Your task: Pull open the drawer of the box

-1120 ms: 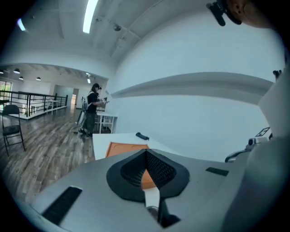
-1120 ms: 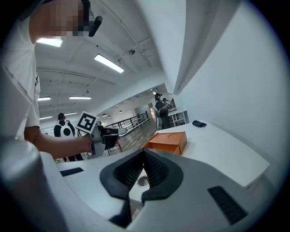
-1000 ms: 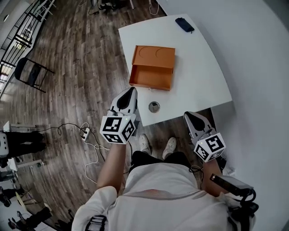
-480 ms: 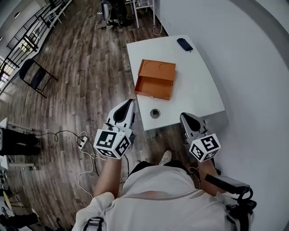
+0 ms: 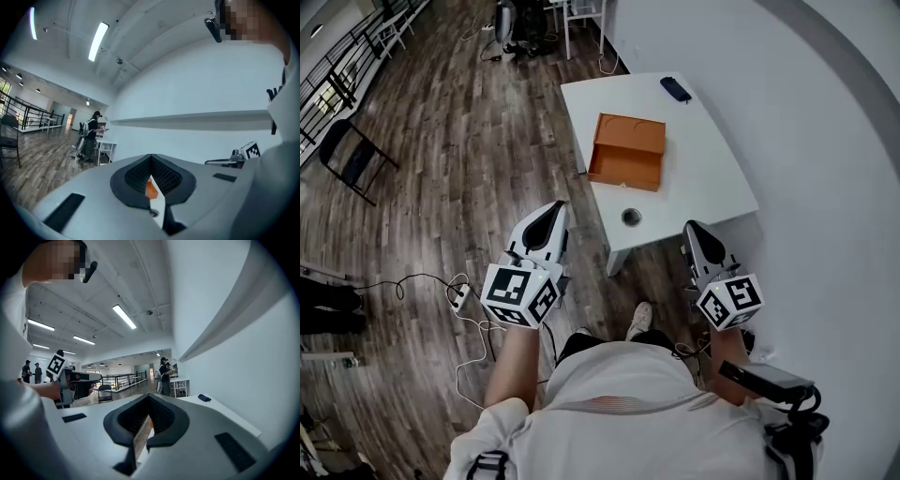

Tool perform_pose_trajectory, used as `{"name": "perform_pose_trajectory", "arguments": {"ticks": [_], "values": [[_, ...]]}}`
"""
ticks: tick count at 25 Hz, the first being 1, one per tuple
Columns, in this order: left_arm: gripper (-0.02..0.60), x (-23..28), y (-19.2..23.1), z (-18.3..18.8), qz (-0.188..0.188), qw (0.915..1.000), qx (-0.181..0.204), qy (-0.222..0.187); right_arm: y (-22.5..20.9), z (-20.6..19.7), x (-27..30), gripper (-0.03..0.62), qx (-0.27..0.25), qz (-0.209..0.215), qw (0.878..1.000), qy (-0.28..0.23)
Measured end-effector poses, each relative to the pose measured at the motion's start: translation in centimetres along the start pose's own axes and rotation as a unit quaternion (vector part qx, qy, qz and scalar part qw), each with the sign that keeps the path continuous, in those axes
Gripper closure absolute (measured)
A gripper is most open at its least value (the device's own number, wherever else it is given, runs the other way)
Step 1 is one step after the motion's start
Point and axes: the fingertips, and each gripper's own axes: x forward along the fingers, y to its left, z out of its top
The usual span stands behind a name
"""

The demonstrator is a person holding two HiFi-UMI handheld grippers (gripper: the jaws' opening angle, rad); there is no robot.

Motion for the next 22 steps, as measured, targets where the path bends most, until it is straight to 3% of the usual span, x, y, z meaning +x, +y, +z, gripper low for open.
{"name": "perform_pose_trajectory", "arguments": {"ticks": [10,22], "values": [[0.571,-4.4,-1.2,-0.4,-0.022,0.9995,0.016,0.015,4.2,2.4,-3.2,0.591,-0.031,-0.013,0.999,-0.019],[0.571,-4.3,-4.2,-0.4,-0.005,0.9999,0.002,0.009,2.5,2.9,-5.3,0.591,-0.034,-0.001,0.999,-0.018]]}}
